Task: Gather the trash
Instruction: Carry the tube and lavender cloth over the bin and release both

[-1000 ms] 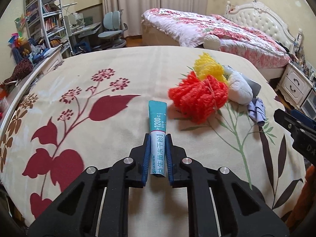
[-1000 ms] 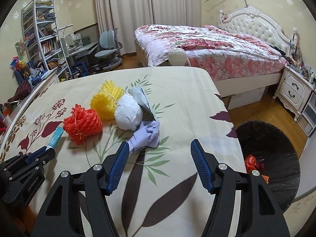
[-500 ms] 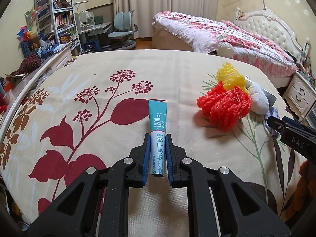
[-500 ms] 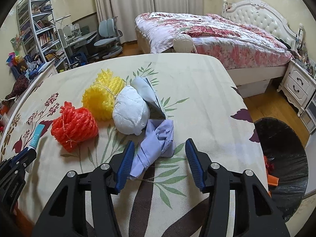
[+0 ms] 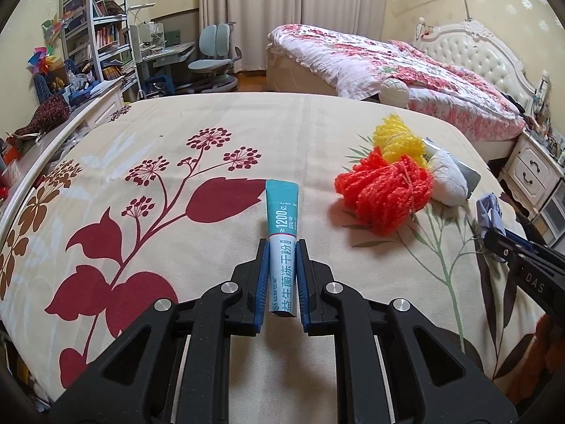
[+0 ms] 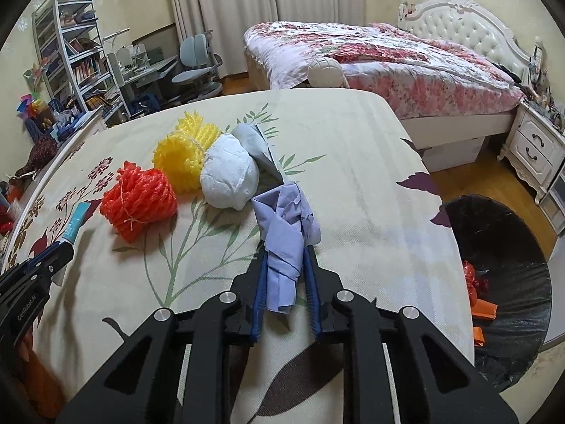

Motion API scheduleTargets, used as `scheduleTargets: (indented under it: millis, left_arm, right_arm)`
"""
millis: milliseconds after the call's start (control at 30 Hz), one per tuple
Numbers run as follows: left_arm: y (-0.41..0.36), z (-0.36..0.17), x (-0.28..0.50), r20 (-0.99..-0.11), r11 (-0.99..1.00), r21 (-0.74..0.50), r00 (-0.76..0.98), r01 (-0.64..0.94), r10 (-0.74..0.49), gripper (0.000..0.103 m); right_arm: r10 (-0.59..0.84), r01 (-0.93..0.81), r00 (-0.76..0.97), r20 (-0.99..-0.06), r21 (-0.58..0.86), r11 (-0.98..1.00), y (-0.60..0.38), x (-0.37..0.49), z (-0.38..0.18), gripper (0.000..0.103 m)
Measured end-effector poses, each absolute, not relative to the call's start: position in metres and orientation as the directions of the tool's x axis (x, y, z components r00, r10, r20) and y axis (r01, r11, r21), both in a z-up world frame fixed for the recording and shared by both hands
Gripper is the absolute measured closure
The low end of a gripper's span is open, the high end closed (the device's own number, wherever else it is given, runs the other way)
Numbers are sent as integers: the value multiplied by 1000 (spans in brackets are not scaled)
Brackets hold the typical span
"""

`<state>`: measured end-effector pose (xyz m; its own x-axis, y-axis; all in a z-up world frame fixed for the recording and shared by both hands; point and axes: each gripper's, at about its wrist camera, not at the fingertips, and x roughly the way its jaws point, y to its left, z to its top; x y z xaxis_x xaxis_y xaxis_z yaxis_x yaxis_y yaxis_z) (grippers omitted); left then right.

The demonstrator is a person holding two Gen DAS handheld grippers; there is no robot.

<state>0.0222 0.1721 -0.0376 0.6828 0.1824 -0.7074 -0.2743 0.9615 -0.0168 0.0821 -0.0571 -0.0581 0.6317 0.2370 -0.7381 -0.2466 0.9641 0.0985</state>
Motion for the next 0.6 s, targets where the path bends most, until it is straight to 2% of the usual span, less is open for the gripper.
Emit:
scheduleTargets:
  millis: [600]
  left_arm:
    - [99,-21,22,-660,992,-31,748,-123,72,88]
  right_arm:
    - [154,-138,694,-704,80,987,-124,56,-47,82]
